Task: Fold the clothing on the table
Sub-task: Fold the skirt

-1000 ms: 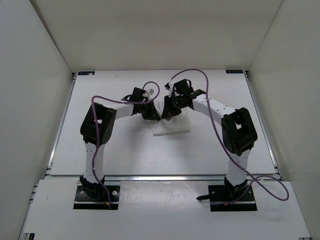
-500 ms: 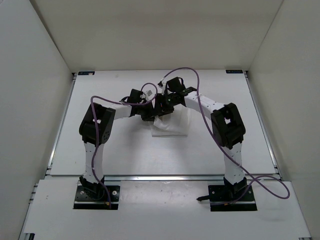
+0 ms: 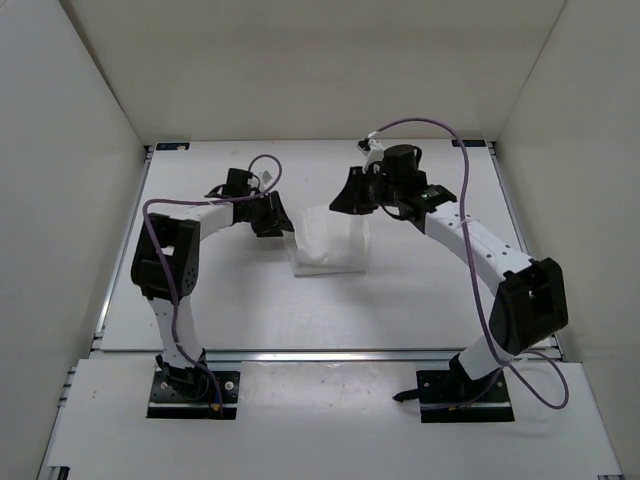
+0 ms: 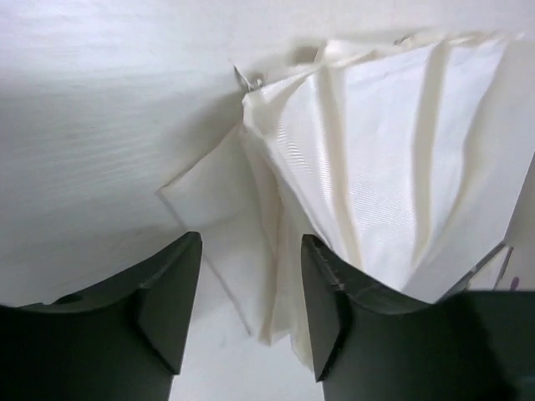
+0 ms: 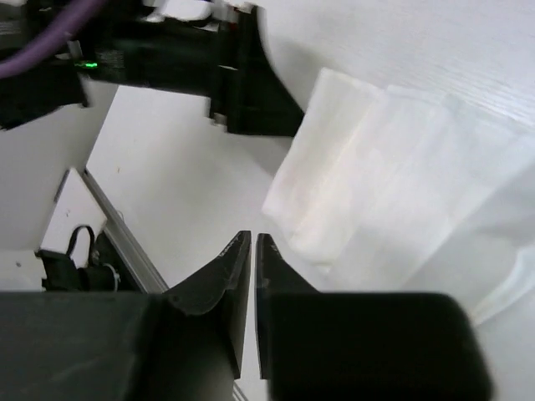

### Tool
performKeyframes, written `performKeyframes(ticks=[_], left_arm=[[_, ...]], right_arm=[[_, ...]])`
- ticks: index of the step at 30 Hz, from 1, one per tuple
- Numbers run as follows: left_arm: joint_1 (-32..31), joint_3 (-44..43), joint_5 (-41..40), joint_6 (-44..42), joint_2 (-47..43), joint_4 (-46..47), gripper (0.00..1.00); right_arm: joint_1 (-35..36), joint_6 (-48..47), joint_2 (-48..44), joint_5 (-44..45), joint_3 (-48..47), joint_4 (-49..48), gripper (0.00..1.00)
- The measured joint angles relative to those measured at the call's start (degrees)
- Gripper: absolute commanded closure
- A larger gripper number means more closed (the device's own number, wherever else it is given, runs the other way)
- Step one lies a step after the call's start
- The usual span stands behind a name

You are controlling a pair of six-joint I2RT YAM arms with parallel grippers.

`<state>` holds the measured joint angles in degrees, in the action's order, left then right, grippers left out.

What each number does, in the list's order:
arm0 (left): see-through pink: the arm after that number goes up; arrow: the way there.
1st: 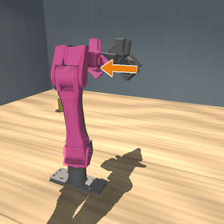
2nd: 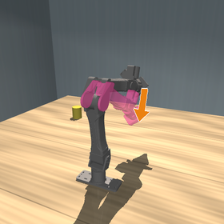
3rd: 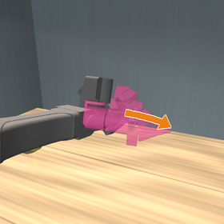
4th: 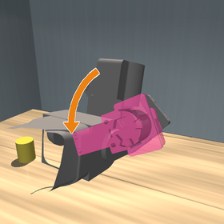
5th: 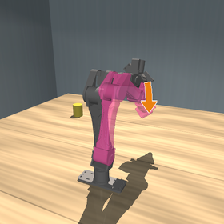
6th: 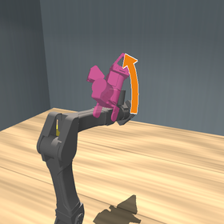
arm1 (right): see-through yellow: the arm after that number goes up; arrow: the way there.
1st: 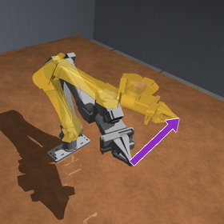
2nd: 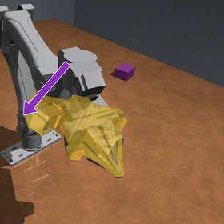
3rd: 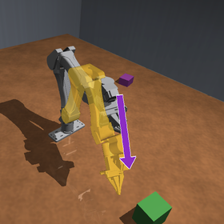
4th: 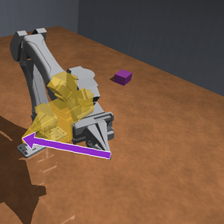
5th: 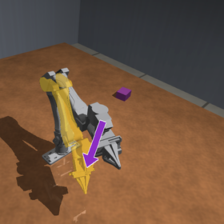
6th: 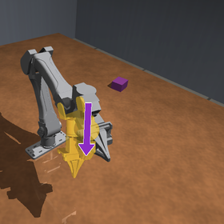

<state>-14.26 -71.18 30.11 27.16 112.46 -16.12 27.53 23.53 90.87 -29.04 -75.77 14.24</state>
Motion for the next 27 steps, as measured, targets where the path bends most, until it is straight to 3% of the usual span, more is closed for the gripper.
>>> performKeyframes(ticks=[1,3,7,9,12,17,22,24,25,26,27], left_arm=[[0.9,0.0,-0.9,-0.5,-1.5,-0.7,0.3],[2.3,-0.3,-2.5,-1.7,-4.9,-2.1,0.3],[2.0,-3.0,-4.7,-3.9,-10.1,-4.7,0.38],[0.5,-4.2,-6.1,-5.0,-11.8,-4.8,0.49],[-3.5,-4.0,-7.4,-5.7,-13.2,-4.4,0.81],[-11.4,1.7,-8.5,-5.5,-13.4,-2.3,1.0],[-14.1,7.1,-8.7,-4.9,-11.7,-3.7,1.0],[-14.0,7.0,-9.3,-5.0,-10.2,-3.9,0.99],[-13.9,7.0,-9.5,-5.1,-9.6,-4.2,0.98],[-13.7,6.9,-9.6,-5.2,-9.0,-4.5,0.92],[-13.4,6.6,-9.6,-5.5,-8.6,-5.1,0.83]], right_arm=[[-0.6,0.3,-1.2,0.0,1.6,-1.0,0.99],[-1.6,0.6,-0.9,0.0,3.3,-2.3,1.0],[-1.9,-0.2,4.9,0.5,5.4,-2.2,1.0],[-1.6,-1.0,8.2,1.1,5.7,-1.0,1.0],[-1.6,-2.4,13.1,1.3,5.6,0.2,1.0],[-1.9,-3.6,18.9,0.2,5.4,0.7,1.0],[-2.8,-3.8,19.8,-1.2,5.1,0.1,1.0],[-3.3,-3.7,19.8,-1.7,4.5,0.0,0.93],[-3.7,-3.5,19.8,-2.0,4.0,0.1,0.84],[-4.2,-3.3,19.8,-2.3,3.3,0.1,0.74],[-4.7,-3.2,19.8,-3.2,2.7,0.0,0.71]])
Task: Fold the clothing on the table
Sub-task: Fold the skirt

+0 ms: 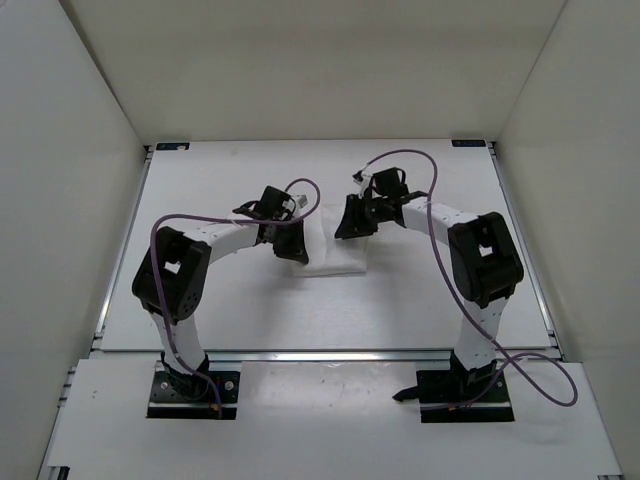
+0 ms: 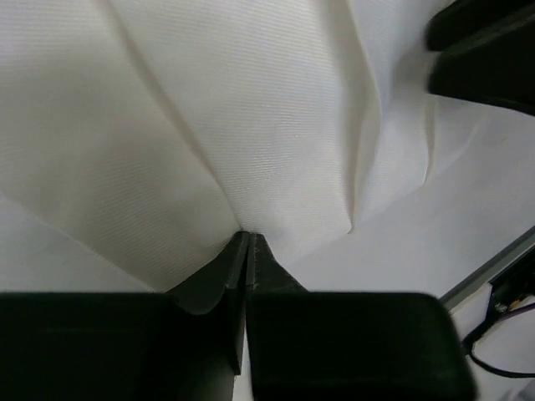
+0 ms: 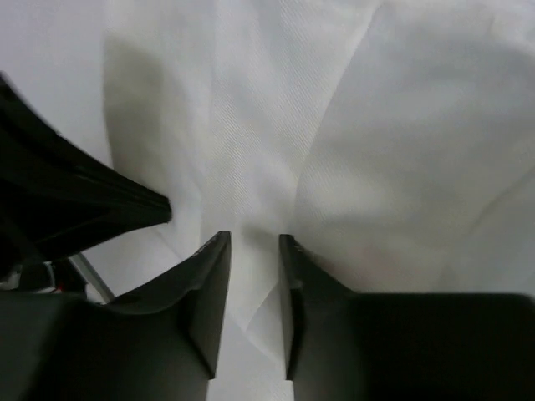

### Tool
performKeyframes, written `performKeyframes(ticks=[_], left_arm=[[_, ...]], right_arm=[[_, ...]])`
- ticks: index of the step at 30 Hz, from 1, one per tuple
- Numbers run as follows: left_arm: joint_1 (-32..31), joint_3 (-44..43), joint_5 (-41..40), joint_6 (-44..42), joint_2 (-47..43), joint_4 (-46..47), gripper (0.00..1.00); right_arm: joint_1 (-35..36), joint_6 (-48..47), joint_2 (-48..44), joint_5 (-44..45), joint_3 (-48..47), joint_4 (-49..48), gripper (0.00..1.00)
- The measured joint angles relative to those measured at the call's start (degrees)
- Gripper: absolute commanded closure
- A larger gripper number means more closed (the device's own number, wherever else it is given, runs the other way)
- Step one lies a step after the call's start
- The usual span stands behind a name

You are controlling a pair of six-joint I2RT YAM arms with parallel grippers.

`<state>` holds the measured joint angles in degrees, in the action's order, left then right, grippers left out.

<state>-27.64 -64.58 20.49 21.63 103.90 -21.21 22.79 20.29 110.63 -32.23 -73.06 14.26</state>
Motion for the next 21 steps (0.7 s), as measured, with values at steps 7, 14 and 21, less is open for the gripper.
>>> performKeyframes(ticks=[7,14,21], left_arm=[[2.4,-9.5,-1.2,-4.0,0.4,-5.7,0.14],[3.5,-17.7,-9.7,-7.3,-3.2,-10.5,0.01],[7.9,-10.6,-18.3,-7.6,-11.9,-15.3,0.02]], right_arm=[[-6.1,-0.4,-3.5,-5.8,-3.5,0.7,0.47],[-7.4,-7.6,-7.4,0.6,-13.4,9.3,0.41],[-11.9,-11.0,-13.2,1.8,-3.1,10.9,0.45]])
